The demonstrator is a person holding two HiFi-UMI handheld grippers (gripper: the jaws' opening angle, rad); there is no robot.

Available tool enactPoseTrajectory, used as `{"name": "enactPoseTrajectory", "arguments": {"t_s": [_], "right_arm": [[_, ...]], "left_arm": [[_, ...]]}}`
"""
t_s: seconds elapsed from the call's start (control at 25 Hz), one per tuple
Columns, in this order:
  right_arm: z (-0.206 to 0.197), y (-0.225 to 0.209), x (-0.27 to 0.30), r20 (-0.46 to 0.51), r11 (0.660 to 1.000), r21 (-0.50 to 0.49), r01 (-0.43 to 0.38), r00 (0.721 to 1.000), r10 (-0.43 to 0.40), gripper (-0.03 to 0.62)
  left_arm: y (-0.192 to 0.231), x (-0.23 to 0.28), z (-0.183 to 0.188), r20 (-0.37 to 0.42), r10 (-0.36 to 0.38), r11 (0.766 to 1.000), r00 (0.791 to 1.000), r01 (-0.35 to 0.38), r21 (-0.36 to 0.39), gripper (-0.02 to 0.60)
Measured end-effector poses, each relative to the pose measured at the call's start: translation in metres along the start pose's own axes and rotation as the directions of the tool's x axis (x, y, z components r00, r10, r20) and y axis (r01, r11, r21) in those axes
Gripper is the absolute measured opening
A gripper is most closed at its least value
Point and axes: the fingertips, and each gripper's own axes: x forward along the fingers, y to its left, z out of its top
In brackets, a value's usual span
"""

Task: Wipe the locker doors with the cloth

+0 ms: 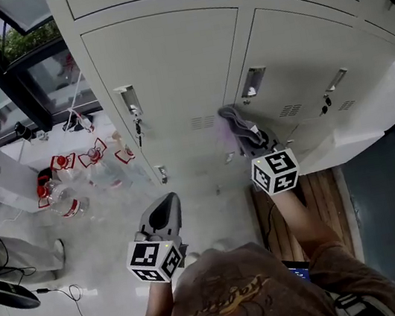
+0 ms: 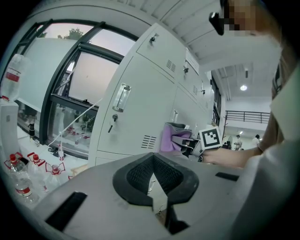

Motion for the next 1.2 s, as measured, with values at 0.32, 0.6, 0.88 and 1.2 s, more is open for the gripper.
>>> {"name": "enactPoseTrajectory", "arguments": {"t_s": [0.32,0.6,0.88,1.2], "right_arm": [[0.038,0.049,-0.043,0.056,0.991,0.055,-0.12,0.992,0.117,0.052],[0.01,0.092,-0.07,0.029,0.984,0.069,-0.166,0.986,0.165,0.053],[-0.028,0.103,-0.077,0.005,0.976,0.147,-0.16,0.987,0.161,0.052],[-0.054,0.106,-0.072,-0.021,0.973,0.159,-0.168,0.985,0.174,0.052]], "left_arm": [[0.002,0.0,0.013,0.032,-0.001,1.0,0.999,0.001,0.0,0.0],[0.009,-0.003,0.015,0.055,0.016,1.0,0.998,-0.017,0.007,0.0],[0.019,-0.008,0.012,0.077,0.039,0.999,0.996,-0.04,0.019,0.0],[0.032,-0.011,0.0,0.08,0.067,0.997,0.995,-0.07,0.03,0.0]]}}
